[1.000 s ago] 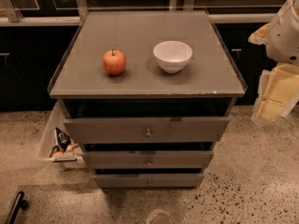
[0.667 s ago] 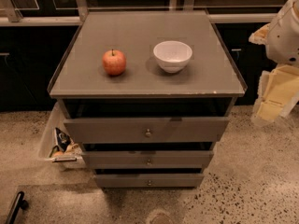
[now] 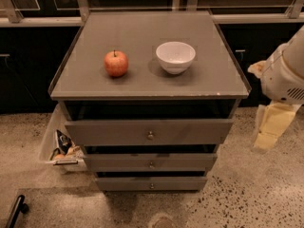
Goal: Open top drawer
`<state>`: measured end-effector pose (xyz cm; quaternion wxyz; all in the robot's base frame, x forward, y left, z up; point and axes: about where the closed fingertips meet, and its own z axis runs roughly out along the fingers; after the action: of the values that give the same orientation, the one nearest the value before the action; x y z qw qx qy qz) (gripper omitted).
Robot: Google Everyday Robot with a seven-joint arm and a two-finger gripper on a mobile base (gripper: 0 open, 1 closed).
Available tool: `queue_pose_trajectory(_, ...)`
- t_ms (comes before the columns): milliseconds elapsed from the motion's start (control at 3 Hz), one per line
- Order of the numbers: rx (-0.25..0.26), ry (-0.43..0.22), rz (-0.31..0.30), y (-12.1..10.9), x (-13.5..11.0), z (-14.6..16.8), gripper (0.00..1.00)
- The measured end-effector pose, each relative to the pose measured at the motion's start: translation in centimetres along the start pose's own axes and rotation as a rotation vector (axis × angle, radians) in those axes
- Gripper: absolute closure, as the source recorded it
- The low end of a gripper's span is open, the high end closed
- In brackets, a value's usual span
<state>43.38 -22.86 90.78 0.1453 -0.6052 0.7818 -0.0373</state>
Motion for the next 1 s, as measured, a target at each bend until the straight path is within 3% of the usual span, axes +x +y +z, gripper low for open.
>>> queue_pose_trajectory(333,0.016,-0.004,-0.075,1.5,0.4,3.1,0.00)
queue_pose_trajectory(1000,0.012,-0.131,-0.283,3.6,0.3,8.1,0.00)
